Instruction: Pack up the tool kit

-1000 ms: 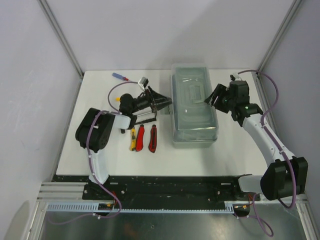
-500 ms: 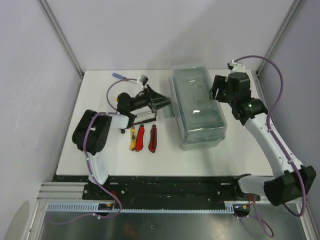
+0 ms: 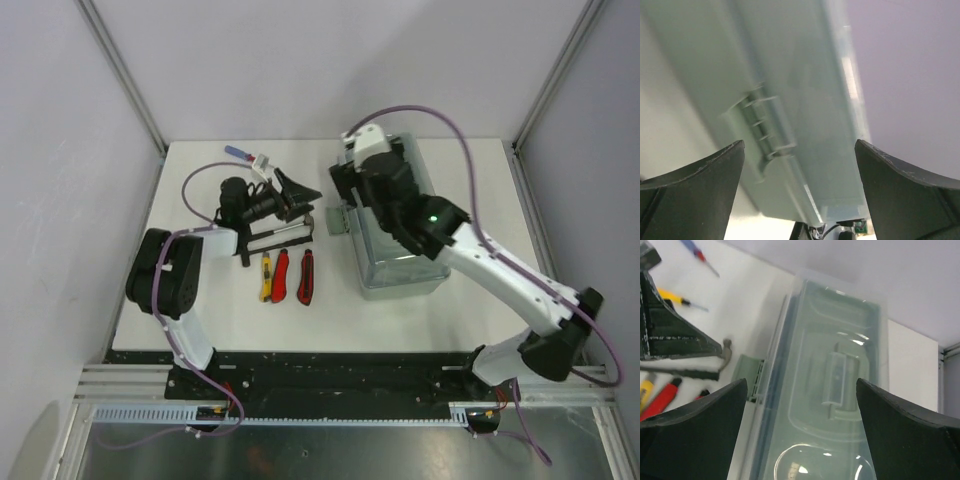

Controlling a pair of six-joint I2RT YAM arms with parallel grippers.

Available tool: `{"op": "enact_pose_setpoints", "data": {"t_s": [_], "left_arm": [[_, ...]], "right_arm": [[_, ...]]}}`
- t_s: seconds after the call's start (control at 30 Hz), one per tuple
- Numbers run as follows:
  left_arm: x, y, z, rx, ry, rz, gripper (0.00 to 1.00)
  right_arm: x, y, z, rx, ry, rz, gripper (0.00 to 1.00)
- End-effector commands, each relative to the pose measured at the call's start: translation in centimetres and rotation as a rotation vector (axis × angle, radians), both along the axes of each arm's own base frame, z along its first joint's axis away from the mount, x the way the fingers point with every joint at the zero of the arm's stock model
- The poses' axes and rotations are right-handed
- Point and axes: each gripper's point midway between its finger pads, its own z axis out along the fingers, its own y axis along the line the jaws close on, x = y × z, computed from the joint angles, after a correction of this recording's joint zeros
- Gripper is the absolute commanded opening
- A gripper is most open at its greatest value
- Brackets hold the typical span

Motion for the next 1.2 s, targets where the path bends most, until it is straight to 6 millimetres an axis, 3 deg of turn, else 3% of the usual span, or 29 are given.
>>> {"op": "enact_pose_setpoints", "data": {"t_s": [0.0,0.2,0.33,0.53,0.6,0.67,0.77,0.83,1.17], "left_arm": [[0.1,1.3,-6.8,0.161,0.130,0.108,0.95],[0.3,-1.2,-8.5,0.212,0.102,0.052,0.83],[0.9,-3.3,-8.9,0.206,0.101,0.006,0.70],[1.3,-5.3,-8.9,0.180,0.118,-0.044,0.59],[1.4,-5.5,-8.8,0.176,0.118,-0.050,0.51],[1.4,-5.7,-8.7,0.171,0.119,-0.056,0.36],[1.4,-5.7,-8.0,0.164,0.105,-0.060,0.13],[1.3,-5.8,-7.1,0.160,0.082,-0.062,0.03],[0.3,-5.4,-1.2,0.113,0.007,-0.060,0.00]], "right_arm": [[0.3,0.8,-1.6,-0.116,0.031,-0.033,0.95],[0.2,2.9,-4.4,-0.109,0.114,0.013,0.93],[0.1,3.0,-5.6,-0.107,0.143,0.009,0.92],[0.3,2.7,-7.0,-0.092,0.176,-0.007,0.91],[0.5,2.6,-7.4,-0.081,0.187,-0.008,0.90],[0.6,2.7,-7.7,-0.075,0.193,-0.010,0.90],[0.7,2.7,-8.2,-0.076,0.204,-0.011,0.89],[0.8,2.7,-8.6,-0.078,0.212,-0.015,0.89],[1.2,2.2,-9.2,-0.074,0.233,-0.032,0.88]]}}
